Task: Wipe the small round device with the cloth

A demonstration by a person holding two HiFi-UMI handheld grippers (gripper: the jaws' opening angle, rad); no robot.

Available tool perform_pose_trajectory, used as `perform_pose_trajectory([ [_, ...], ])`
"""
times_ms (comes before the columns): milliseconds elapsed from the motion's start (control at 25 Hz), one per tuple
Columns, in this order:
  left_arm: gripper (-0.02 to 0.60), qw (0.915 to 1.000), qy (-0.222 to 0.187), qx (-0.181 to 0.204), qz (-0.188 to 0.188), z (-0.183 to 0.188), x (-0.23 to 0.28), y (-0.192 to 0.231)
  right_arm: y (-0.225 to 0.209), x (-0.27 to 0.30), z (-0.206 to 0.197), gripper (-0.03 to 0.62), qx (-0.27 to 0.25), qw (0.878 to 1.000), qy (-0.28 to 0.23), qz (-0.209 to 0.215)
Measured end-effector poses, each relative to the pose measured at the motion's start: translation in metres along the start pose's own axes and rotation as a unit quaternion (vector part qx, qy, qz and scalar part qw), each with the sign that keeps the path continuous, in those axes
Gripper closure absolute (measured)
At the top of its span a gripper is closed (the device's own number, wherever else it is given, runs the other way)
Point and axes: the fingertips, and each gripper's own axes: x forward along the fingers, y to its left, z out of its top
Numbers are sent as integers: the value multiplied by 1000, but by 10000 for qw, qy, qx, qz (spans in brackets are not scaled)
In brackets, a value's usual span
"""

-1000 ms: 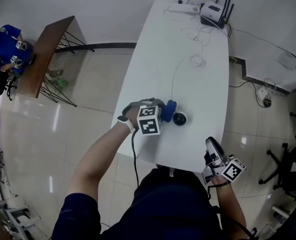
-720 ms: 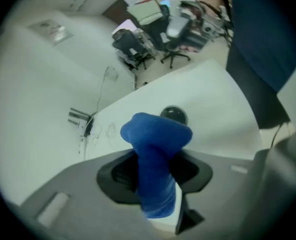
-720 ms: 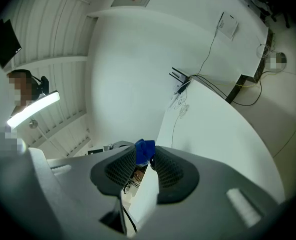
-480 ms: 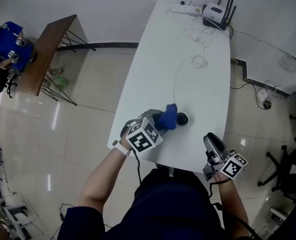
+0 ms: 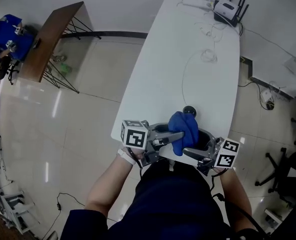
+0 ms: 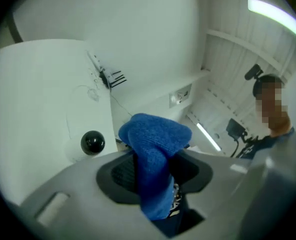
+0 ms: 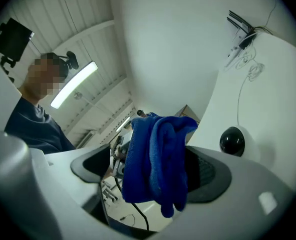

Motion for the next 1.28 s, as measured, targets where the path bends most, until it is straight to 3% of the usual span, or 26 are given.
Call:
perform_pose_trajectory([
  [80, 407, 9989, 90, 2, 463, -5, 4, 15, -12, 9, -11, 145, -338, 9978, 416, -402],
  [160, 396, 9946, 299, 155, 981, -13, 8, 29, -30, 15, -26, 175, -902, 9869, 924, -966],
  [240, 388, 9898, 436, 248, 1336, -19, 10, 39, -45, 14, -32, 322, -1326, 9736, 1157, -1456],
  [360, 375, 9870, 339, 178, 1559, -20, 11, 48, -50, 9, -23, 365, -1401, 9713, 844, -1728],
  [480, 339, 9876, 286, 237, 1528, -20, 12, 47, -52, 2, -17, 459, -1387, 9695, 564, -1940],
  [640, 325, 9894, -128, 329, 1411, -6, -5, 40, -71, -16, -5, 474, -1401, 9577, 554, -2450],
  [760, 327, 9867, -585, 301, 1484, 8, -28, 41, -84, -17, 6, 474, -1535, 9535, 924, -2424],
  [920, 327, 9828, -502, 392, 1733, 1, -38, 48, -99, -30, 29, 474, -1192, 9570, 1204, -2355],
  [1080, 327, 9818, -469, 374, 1803, -4, -38, 53, -117, -64, 68, 473, -745, 9599, 877, -2557],
  [1160, 327, 9811, -456, 307, 1858, -7, -39, 59, -137, -80, 78, 473, -731, 9525, 849, -2833],
  [1280, 330, 9780, -407, 292, 2026, -13, -41, 67, -170, -87, 81, 473, -1109, 9315, 1139, -3272],
])
